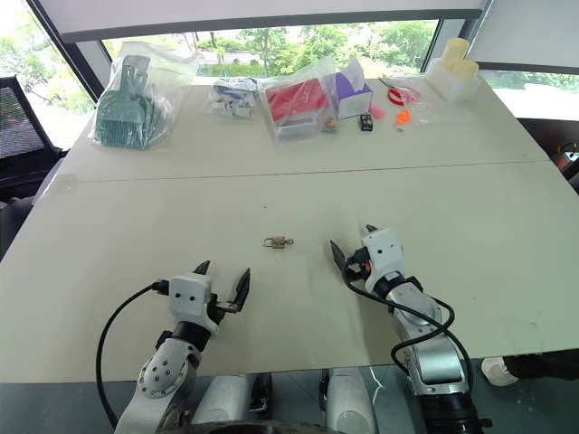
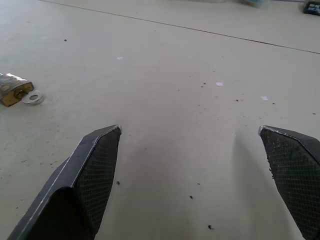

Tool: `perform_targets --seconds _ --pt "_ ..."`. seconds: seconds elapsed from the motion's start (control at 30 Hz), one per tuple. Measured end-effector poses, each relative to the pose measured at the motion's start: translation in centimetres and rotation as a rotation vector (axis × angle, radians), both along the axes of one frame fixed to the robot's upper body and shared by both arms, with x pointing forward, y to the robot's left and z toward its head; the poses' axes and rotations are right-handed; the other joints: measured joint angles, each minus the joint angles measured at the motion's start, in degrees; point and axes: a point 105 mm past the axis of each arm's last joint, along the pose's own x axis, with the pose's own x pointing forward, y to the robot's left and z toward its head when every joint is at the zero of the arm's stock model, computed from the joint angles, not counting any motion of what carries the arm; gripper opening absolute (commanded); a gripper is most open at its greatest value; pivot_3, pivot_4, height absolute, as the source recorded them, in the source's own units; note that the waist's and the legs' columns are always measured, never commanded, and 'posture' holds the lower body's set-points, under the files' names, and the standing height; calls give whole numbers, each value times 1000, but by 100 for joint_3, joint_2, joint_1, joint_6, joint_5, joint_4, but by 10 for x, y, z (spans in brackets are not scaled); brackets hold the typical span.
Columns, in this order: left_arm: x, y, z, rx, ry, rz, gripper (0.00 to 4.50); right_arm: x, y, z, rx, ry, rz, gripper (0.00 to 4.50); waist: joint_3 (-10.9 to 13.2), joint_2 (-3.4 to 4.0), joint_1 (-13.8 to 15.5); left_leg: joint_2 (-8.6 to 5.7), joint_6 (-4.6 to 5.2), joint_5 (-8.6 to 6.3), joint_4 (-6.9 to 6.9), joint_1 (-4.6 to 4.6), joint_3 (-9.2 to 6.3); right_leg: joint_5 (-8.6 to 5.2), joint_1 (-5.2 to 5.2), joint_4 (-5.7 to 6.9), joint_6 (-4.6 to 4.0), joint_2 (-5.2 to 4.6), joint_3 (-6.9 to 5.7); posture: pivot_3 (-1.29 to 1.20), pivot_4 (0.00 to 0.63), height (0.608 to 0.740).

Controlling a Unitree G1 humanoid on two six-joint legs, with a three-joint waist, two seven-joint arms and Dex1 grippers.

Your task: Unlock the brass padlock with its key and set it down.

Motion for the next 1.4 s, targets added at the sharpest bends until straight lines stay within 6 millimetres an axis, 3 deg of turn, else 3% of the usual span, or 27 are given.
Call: perform_targets --seconds 0.33,0.57,1.03,1.27,1.3,1.33,1.37,1.4 --pt "2 -15 5 22 -18 -36 4484 -4 0 -4 -34 -2 47 4500 1 -1 1 0 0 0 0 0 0 0 0 0 0 1 0 0 150 740" --pt "0 -50 2 40 -9 -121 4484 -2 2 -5 -51 -24 112 4500 1 -4 -2 -1 1 1 2 2 1 1 4 1 0 2 0 0 150 740" --pt "0 -53 -3 56 -4 -124 4484 0 -5 -9 -74 -66 196 4500 -12 -15 19 -1 1 0 10 19 -6 0 29 3 0 -1 -3 0 150 740" --pt "3 -84 -11 51 5 -326 4484 -3 -9 -10 -82 11 245 4500 -56 35 90 -14 12 -7 16 35 -16 1 49 -29 2 -14 -17 0 150 740" --pt "4 -80 -9 42 24 -434 4484 -4 -7 -10 -79 31 271 4500 -65 54 100 -14 12 -7 14 36 -15 1 43 -28 2 -15 -18 0 150 740" --pt "7 -56 -6 73 63 -613 4484 -5 0 -8 -68 53 316 4500 -59 40 83 -3 9 -8 15 37 -16 -7 32 6 -12 -5 -18 0 150 740" --pt "20 -11 5 138 110 -695 4484 -7 7 -6 -61 71 360 4500 -32 -1 54 28 4 -8 19 23 -30 -14 25 24 -36 11 -35 0 150 740" --pt "42 55 22 210 180 -637 4484 -11 7 -3 -72 94 399 4500 -18 -19 1 56 -1 2 19 9 -51 -3 2 31 -71 39 -67 0 150 740"
